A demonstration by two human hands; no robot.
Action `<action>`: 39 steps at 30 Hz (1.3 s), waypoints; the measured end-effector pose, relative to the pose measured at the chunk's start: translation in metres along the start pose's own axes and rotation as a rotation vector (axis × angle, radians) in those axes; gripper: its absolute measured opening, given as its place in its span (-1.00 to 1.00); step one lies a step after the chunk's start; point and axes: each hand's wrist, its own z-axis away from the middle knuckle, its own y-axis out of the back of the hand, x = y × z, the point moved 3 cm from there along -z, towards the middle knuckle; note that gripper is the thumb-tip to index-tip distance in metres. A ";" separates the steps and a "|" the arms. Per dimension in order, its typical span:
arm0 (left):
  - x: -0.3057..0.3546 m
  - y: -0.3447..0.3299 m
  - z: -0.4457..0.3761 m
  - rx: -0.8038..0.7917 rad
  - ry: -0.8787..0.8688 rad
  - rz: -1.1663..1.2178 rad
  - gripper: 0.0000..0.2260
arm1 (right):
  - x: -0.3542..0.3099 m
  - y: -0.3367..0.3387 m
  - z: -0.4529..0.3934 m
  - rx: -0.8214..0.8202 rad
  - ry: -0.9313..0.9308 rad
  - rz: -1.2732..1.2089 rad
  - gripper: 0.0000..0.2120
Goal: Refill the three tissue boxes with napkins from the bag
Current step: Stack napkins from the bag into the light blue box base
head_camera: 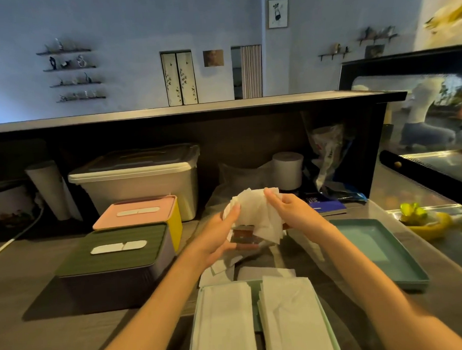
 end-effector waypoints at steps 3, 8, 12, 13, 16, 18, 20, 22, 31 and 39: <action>-0.008 0.004 -0.006 0.066 0.037 0.087 -0.68 | 0.005 0.006 -0.008 0.149 0.068 0.203 -0.56; -0.017 0.011 -0.010 0.162 0.022 0.175 -0.71 | 0.018 0.011 -0.016 0.221 0.036 0.140 -0.62; -0.023 0.011 -0.008 0.142 0.039 0.316 -0.78 | 0.033 0.008 -0.021 0.307 0.005 0.060 -0.65; -0.024 0.010 -0.006 0.133 0.057 0.354 -0.77 | 0.037 0.007 -0.021 0.323 0.002 0.033 -0.65; -0.026 0.011 0.002 0.109 0.129 0.482 -0.74 | 0.045 0.009 -0.021 0.388 -0.005 -0.074 -0.72; -0.025 0.013 0.004 0.095 0.129 0.539 -0.75 | 0.045 0.013 -0.021 0.449 -0.041 -0.163 -0.73; -0.021 0.013 0.003 0.100 0.111 0.519 -0.75 | 0.045 0.014 -0.019 0.421 -0.121 -0.211 -0.64; -0.018 0.015 0.002 0.203 0.113 0.373 -0.67 | 0.043 0.012 -0.018 0.315 -0.222 -0.265 -0.56; -0.015 0.020 0.002 0.468 -0.174 -0.282 -0.60 | 0.010 0.005 0.006 0.042 -0.066 -0.253 -0.29; -0.005 0.022 0.004 0.339 -0.348 -0.352 -0.75 | 0.006 -0.009 0.019 -0.010 0.258 -0.014 -0.36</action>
